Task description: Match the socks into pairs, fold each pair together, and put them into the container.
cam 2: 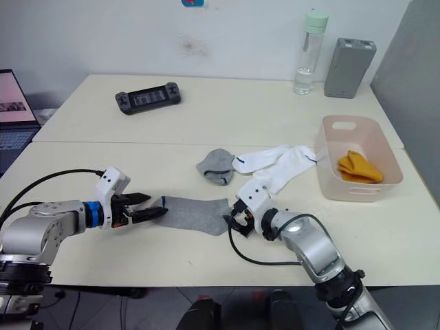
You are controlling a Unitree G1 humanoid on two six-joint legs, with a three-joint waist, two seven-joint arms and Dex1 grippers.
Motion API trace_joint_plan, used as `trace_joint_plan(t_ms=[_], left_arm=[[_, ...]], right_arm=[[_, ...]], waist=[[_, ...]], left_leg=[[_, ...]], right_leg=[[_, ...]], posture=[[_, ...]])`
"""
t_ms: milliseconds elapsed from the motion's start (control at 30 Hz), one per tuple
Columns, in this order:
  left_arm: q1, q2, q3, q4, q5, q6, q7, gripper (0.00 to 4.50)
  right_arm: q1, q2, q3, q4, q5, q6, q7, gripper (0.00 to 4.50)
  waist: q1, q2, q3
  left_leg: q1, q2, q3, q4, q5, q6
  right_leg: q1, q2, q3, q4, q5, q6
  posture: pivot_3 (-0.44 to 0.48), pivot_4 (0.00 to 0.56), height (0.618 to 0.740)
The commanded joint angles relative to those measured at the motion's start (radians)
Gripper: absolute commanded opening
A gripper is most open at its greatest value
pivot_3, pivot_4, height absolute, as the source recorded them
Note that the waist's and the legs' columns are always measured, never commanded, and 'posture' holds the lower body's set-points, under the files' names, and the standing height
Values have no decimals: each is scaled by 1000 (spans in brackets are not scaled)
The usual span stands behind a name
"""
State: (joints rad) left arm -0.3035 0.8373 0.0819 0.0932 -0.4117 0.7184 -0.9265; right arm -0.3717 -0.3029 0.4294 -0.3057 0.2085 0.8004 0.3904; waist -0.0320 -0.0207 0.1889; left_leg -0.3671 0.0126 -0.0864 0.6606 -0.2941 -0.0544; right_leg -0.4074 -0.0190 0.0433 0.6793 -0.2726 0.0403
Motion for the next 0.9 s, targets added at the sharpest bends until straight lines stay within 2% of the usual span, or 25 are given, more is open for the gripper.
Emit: trace_joint_plan(t_ms=[33,300,433,467,700,900], left_arm=[[7,-19,-26,2,18,-12,0,3594],[68,-17,-12,-91,-25,36,-42,1299],[123,-11,34,-167,-84,71,-56,122],[144,-4,43,-191,-99,85,-61,18],[304,27,94,-425,-241,226,-70,18],[389,4,76,-517,-257,226,-29,18]], right_arm=[[-10,17,19,-12,-18,-6,13,2870],[7,13,21,-28,-25,10,50,26],[34,-1,-21,-97,22,59,83,0],[47,-6,-37,-129,45,83,93,0],[169,-108,-171,-364,211,252,151,0],[285,-226,-228,-471,294,296,190,0]], waist=[[0,0,0],[-2,0,0],[-2,0,0],[-2,0,0],[-2,0,0],[-1,0,0]], left_leg=[[0,0,0,0,0,0],[1,0,0,0,0,0],[1,0,0,0,0,0],[1,0,0,0,0,0],[0,1,-1,-1,0,0],[1,1,-1,-1,0,0]], right_leg=[[0,0,0,0,0,0],[0,0,0,0,0,0],[0,-1,0,0,0,0],[0,0,0,0,0,0],[1,-1,0,-1,0,0],[2,0,0,-2,-4,4]], posture=[[0,150,740],[0,150,740],[0,150,740],[0,150,740],[0,150,740],[0,150,740]])
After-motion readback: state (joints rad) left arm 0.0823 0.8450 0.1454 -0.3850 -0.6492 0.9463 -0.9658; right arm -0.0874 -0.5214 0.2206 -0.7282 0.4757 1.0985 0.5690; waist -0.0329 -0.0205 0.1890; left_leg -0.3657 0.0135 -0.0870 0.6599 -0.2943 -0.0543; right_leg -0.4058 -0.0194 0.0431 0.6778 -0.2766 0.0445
